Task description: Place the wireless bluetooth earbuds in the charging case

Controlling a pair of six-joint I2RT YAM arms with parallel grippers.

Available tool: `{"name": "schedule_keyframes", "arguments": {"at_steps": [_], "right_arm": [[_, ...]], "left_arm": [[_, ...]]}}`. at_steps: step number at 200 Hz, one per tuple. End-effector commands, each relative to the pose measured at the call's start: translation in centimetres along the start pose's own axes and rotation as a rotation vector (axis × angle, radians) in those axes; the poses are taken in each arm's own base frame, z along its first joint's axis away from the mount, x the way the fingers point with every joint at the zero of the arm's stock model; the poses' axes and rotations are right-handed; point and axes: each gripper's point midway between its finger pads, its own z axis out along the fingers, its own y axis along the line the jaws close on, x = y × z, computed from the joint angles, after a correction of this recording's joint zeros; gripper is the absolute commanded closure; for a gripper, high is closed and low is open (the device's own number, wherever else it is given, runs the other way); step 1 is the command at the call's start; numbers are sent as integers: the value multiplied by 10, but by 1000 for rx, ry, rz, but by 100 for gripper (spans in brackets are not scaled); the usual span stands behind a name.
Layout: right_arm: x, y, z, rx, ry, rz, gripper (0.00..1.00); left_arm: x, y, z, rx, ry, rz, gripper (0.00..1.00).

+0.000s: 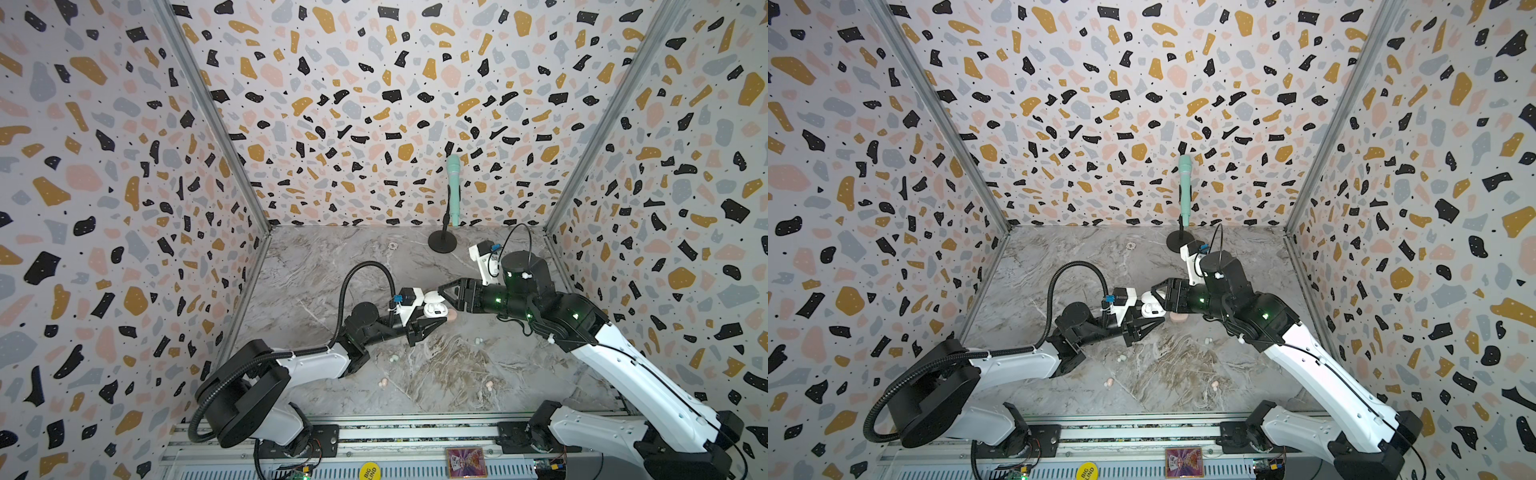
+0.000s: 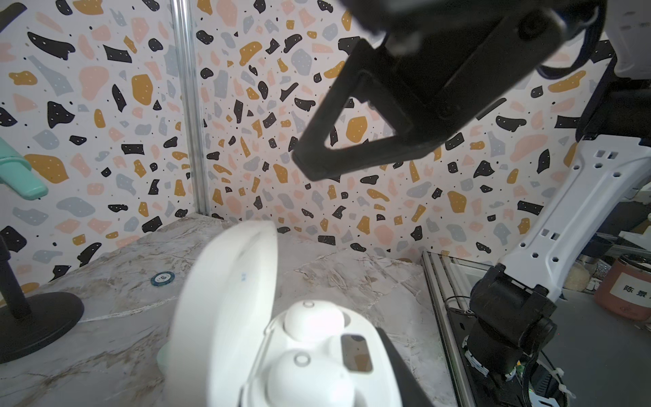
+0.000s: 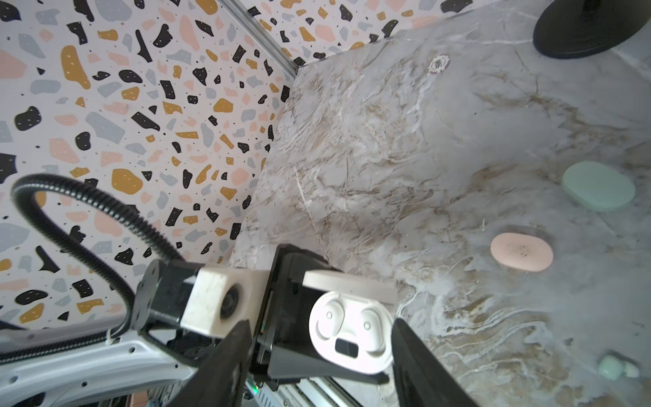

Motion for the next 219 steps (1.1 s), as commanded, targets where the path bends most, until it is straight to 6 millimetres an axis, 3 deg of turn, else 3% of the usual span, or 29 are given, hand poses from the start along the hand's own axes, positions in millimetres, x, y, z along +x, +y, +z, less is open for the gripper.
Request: {"name": "schedule_keyframes", "arguments": {"at_steps": [1,24,40,57,87,145,219], "right_arm": [[-12,-8,10,56,33,-56,35],[-17,-8,24,59,77,-76,36],[-16,-7,30,49,101,-83,42],[-13,-5,31,32,116,-82,51],[-3,-3,27,3,138,-73,58],[29,-16,27,24,217,-44,63],[52,-19,29,45,306,-47,64]], "left_arm": [[-23,-6,-1,17,-75,60,75],[-25,-7,0,20,-81,63,75],[-28,-7,1,23,-84,66,75],[-30,-6,2,23,-86,70,75],[-27,-4,4,17,-73,74,75],[-29,-2,7,16,-85,66,75],[-31,-1,7,7,-81,73,75]]}}
